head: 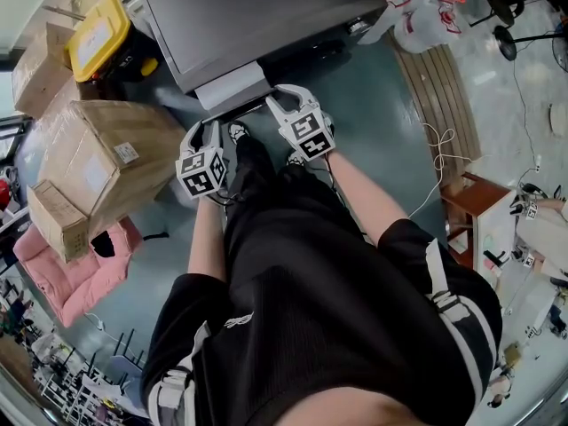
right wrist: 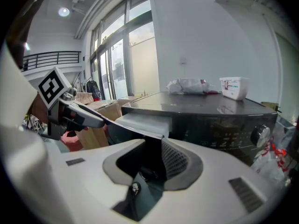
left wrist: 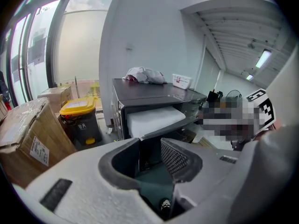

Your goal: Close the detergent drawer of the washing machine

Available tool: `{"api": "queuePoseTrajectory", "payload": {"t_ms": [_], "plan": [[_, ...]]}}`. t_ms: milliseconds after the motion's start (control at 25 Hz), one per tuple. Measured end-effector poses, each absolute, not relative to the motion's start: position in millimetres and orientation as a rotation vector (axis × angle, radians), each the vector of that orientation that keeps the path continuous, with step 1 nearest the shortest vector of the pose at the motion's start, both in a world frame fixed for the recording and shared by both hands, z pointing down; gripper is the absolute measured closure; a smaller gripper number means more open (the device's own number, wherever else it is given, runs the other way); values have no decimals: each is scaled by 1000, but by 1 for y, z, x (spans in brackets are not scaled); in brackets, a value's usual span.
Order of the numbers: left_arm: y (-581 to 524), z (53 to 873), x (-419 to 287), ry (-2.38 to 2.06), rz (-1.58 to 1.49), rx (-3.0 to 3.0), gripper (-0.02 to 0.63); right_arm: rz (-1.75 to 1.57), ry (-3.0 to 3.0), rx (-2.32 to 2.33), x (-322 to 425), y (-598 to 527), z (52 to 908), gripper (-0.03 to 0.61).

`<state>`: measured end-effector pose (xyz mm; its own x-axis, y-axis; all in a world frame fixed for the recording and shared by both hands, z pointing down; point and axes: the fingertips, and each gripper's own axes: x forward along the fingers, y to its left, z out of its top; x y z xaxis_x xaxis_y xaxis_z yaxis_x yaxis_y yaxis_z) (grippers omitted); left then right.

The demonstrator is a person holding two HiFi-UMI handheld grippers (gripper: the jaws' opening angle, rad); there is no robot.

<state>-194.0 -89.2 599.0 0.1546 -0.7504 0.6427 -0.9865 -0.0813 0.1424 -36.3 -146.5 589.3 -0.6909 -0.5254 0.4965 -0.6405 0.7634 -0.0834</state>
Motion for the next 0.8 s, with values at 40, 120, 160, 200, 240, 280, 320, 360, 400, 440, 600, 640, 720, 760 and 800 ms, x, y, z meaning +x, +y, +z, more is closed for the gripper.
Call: {"api": "queuePoseTrajectory", "payload": {"t_ms": [40,120,160,200,240,280,320,360,400,440,600,640,720,760,800], "plan": [[-91,599,-195,-1648,558,1889,471,346,-2508,883,-37,-148,589,480],[-93,599,-196,-1646,557,1890,471,342,-2507,886,-39,-150,589,480],[-93,600,-197,-1645,557,1889,471,342,-2506,884,-39,-150,590,480],[-92,600,-198,-1645,557,1886,471,344,-2504,882,-40,-150,590,480],[-93,600,-198,-1647,557,1883,471,345,-2503,880,-41,-150,590,480],[-94,600,-199,-1649,556,1882,471,346,-2502,879,-41,-151,590,480],[-96,599,-199,-1651,555,1882,471,345,-2502,880,-42,-153,589,480],[-98,599,-200,-1652,554,1883,471,344,-2503,881,-42,-155,589,480],[-100,598,-201,-1651,553,1884,471,343,-2504,883,-43,-157,588,480],[-100,598,-201,-1649,553,1884,471,343,-2504,883,-44,-158,588,480],[-103,600,-203,-1645,555,1882,471,349,-2501,885,-46,-160,589,480],[-104,600,-204,-1644,556,1883,471,350,-2501,887,-46,-162,589,480],[-107,599,-204,-1641,558,1886,471,349,-2500,891,-46,-165,589,480],[-108,599,-204,-1640,558,1887,471,349,-2500,892,-47,-165,589,480],[-108,599,-205,-1638,559,1888,471,351,-2500,893,-47,-166,588,480]]}}
